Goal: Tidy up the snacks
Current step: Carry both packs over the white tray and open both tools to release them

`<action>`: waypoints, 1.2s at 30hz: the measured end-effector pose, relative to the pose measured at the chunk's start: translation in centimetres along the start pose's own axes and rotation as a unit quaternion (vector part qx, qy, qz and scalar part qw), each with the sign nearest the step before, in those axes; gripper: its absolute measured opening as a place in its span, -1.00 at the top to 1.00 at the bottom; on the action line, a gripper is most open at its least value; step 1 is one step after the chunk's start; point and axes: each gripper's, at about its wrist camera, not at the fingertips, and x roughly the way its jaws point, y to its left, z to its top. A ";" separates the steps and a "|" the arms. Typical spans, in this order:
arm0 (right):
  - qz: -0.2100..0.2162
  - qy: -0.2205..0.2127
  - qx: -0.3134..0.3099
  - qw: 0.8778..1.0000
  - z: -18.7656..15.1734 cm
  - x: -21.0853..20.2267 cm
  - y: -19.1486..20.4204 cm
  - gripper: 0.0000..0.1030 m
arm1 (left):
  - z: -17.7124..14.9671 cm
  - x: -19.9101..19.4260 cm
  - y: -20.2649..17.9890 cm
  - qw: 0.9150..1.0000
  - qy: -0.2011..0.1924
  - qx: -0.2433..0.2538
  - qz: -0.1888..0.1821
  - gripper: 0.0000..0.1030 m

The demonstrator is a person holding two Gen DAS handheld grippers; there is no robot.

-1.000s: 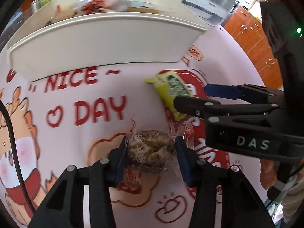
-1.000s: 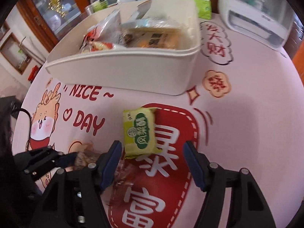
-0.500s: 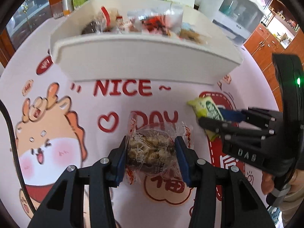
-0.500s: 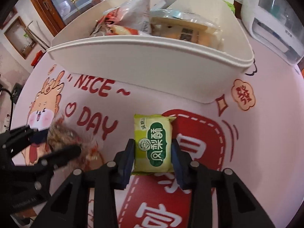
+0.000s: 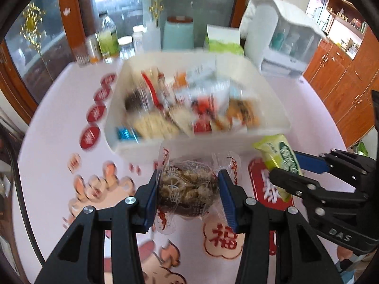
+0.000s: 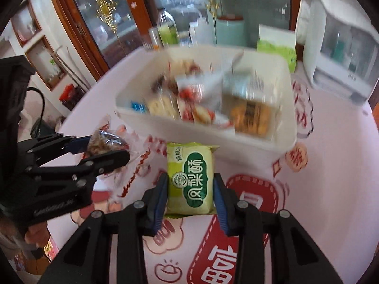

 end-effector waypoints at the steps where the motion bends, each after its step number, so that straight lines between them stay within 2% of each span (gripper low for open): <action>1: -0.001 -0.008 -0.002 1.000 0.5 -0.8 0.1 0.28 | 1.1 -0.9 0.2 1.000 -0.011 0.005 0.008 0.12; 4: -0.007 -0.036 -0.009 0.999 2.8 -3.1 0.8 0.28 | 3.9 -2.6 0.5 0.999 -0.036 0.014 0.025 0.12; 7: -0.031 -0.068 -0.023 0.997 5.6 -5.2 1.3 0.28 | 6.6 -4.3 0.9 0.997 -0.058 0.020 0.037 0.11; 14: -0.068 -0.110 -0.032 0.991 11.3 -8.4 1.3 0.28 | 12.6 -7.1 1.3 0.994 -0.090 0.023 0.065 0.11; 18: -0.087 -0.119 -0.019 0.989 14.5 -9.0 0.6 0.28 | 15.3 -7.5 1.3 0.992 -0.098 0.023 0.077 0.11; 26: -0.106 -0.121 0.010 0.987 18.0 -8.0 -1.4 0.28 | 17.5 -4.8 0.7 0.991 -0.092 0.032 0.088 0.10; 32: -0.117 -0.099 0.028 0.988 19.0 -5.5 -2.9 0.27 | 18.0 -2.5 0.3 0.991 -0.082 0.031 0.100 0.05; 34: -0.113 -0.090 0.031 0.989 19.0 -4.8 -3.0 0.24 | 17.9 -1.9 0.2 0.991 -0.081 0.029 0.103 -0.55; 35: -0.111 -0.085 0.034 0.990 19.0 -4.4 -3.1 0.22 | 17.9 -1.8 0.2 0.991 -0.082 0.027 0.104 -0.95; 36: -0.108 -0.084 0.038 0.990 18.9 -4.3 -3.2 0.18 | 17.8 -1.9 0.2 0.990 -0.088 0.023 0.108 -0.96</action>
